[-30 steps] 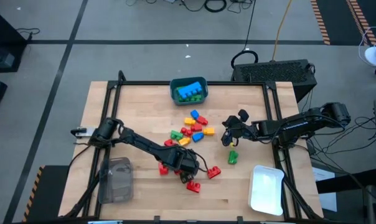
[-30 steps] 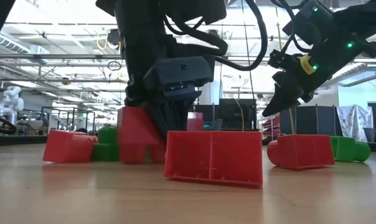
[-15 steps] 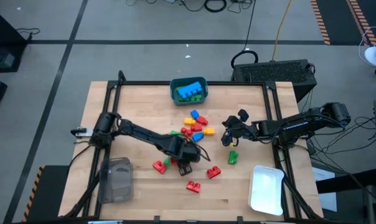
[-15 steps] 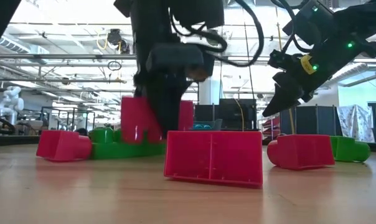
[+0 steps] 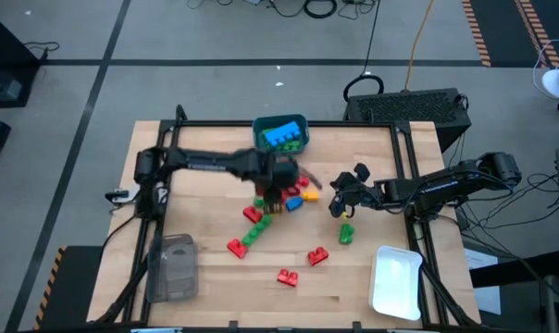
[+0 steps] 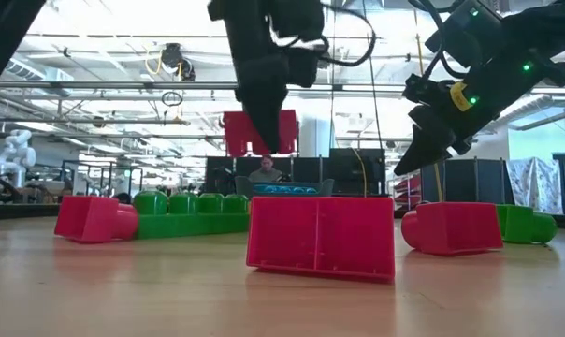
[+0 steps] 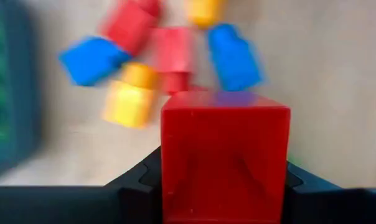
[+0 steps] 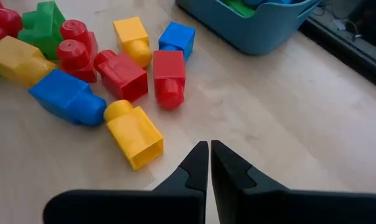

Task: Sort blocks by size
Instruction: Put the red game piece into the blue container

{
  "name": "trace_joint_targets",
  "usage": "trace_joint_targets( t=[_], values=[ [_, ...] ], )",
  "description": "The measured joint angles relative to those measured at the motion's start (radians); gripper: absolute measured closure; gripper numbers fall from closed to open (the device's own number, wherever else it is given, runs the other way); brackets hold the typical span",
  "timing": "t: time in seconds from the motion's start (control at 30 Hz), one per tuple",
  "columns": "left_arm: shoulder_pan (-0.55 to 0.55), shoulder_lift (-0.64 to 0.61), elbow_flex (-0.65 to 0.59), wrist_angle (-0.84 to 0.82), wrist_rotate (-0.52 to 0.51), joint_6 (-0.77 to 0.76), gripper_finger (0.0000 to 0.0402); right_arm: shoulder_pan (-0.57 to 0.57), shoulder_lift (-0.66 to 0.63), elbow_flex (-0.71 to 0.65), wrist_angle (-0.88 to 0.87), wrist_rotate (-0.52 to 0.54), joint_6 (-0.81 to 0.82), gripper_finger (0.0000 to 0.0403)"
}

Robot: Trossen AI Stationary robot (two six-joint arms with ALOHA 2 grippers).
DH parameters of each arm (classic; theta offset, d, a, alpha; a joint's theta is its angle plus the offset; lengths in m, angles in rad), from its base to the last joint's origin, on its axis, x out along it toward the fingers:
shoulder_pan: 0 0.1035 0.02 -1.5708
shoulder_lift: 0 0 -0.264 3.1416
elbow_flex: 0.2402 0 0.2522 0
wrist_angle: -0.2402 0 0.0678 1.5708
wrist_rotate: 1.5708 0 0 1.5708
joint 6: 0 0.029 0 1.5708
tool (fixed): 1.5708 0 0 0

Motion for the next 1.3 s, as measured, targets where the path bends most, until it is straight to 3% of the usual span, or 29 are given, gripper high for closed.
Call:
trace_joint_targets(
  t=[0.2,0.63,0.9,1.3],
  values=[
    [0.162,0.001,0.001,0.108,-0.019,0.209,0.0249,0.013,0.000,0.000,0.000,-0.091,0.020,0.0399],
    [0.436,0.038,0.001,0.372,-0.032,0.504,0.0249,-0.013,0.000,0.000,0.016,-0.087,0.024,0.0399],
    [0.495,0.079,-0.001,0.391,-0.048,0.568,0.0249,-0.020,0.000,0.000,0.009,-0.086,0.021,0.0399],
    [0.493,0.108,0.001,0.430,-0.076,0.584,0.0242,-0.022,0.000,0.000,-0.012,-0.090,0.050,0.0399]
  ],
)
